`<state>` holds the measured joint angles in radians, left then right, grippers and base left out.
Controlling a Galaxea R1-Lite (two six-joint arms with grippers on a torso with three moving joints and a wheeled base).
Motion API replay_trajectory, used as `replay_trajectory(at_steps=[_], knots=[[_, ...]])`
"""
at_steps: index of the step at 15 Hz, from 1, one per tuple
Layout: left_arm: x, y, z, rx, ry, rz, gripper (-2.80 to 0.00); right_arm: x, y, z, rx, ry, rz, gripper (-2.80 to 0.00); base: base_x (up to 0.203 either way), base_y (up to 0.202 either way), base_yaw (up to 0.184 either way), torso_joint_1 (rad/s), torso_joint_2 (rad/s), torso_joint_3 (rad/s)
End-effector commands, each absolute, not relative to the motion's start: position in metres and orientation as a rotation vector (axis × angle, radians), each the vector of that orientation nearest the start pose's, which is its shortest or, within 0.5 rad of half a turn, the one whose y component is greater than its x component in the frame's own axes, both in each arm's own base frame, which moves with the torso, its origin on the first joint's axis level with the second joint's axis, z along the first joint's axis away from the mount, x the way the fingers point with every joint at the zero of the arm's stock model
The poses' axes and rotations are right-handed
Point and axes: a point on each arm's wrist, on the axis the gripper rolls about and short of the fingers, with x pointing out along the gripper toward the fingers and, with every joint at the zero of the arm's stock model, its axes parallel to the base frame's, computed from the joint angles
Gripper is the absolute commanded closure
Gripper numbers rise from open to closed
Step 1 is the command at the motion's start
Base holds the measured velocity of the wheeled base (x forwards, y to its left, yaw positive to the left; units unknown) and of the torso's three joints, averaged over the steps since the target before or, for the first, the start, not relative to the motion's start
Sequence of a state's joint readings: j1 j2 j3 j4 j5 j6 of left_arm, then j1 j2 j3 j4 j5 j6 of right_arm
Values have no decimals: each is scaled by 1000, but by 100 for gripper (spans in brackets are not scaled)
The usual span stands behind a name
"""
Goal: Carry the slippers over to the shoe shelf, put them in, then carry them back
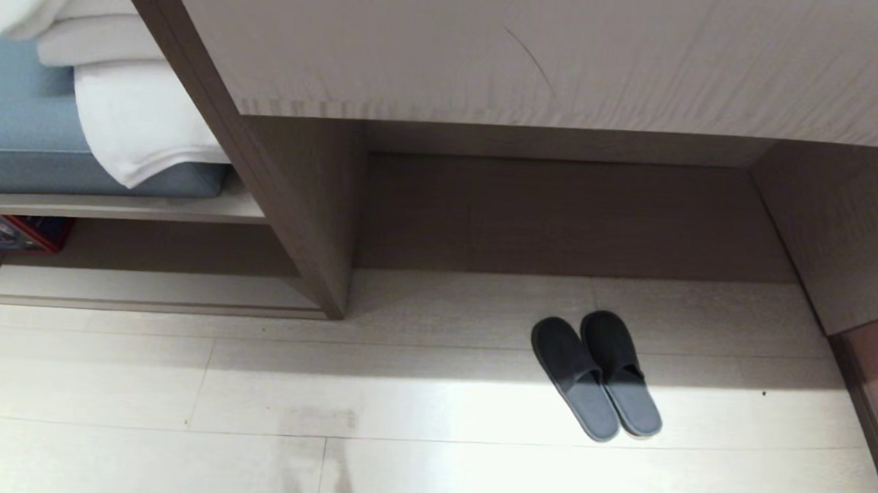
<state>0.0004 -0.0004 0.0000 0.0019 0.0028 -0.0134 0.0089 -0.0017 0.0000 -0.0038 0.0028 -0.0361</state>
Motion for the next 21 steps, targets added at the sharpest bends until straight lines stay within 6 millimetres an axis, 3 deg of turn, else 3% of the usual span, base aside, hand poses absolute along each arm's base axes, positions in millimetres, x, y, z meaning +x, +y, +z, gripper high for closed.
replay_trajectory(at_steps=[1, 21], knots=[[-23, 0, 75, -14, 2, 3, 0, -23, 0, 76, -37, -3, 12, 0, 0, 0, 0, 5, 0, 204], [-23, 0, 75, -15, 1, 5, 0, -23, 0, 76, -34, -3, 11, 0, 0, 0, 0, 4, 1, 201]])
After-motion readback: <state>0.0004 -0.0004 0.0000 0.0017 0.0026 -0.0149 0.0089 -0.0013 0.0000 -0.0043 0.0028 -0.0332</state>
